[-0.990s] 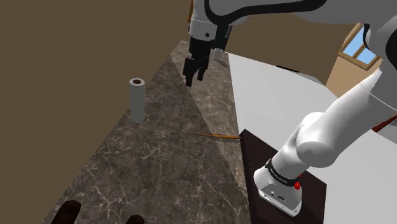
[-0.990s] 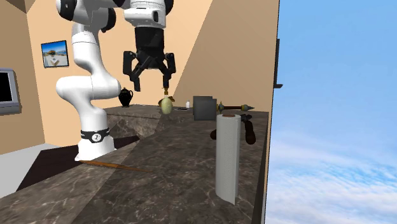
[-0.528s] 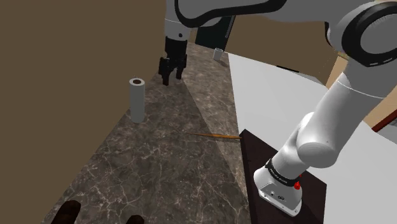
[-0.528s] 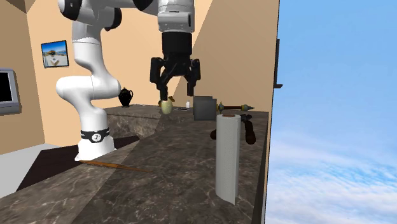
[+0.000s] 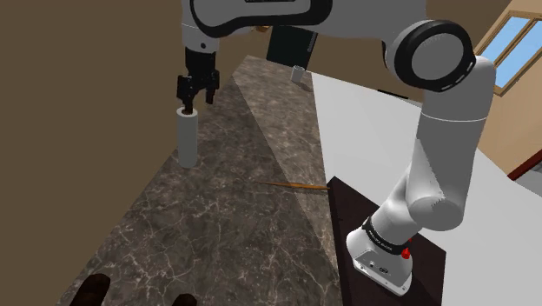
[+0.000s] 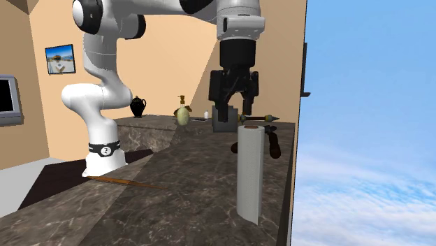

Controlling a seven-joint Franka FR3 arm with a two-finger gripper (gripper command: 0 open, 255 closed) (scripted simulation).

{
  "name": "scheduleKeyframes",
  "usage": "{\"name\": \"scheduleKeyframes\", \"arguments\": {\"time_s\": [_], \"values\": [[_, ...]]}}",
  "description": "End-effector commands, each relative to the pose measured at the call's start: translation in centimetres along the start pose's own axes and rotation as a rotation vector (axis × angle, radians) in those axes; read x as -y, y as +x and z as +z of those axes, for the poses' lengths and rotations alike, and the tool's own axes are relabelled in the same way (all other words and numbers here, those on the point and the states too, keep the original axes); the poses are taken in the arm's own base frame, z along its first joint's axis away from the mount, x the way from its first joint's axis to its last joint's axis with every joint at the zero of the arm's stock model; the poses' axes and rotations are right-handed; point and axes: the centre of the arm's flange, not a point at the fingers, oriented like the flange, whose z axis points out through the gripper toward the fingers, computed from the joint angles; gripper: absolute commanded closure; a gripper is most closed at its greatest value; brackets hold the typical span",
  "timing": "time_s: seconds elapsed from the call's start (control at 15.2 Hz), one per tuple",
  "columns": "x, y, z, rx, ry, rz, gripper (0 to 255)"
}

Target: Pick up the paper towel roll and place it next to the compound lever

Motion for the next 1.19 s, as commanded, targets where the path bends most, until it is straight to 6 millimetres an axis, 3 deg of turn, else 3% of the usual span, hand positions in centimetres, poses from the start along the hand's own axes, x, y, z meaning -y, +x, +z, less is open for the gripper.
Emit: {"name": "scheduleKeyframes", "arguments": {"time_s": [0.0,0.13,0.2,0.66,1.12], "values": [[0.7,2.3,0.4,-0.007,-0.004,-0.011,0],[1.5,4.7,0.8,-0.014,-0.008,-0.023,0],[1.6,4.9,0.8,-0.015,-0.008,-0.024,0],[1.6,4.9,4.8,-0.015,-0.008,-0.024,0],[1.6,4.9,4.8,-0.015,-0.008,-0.024,0]]}}
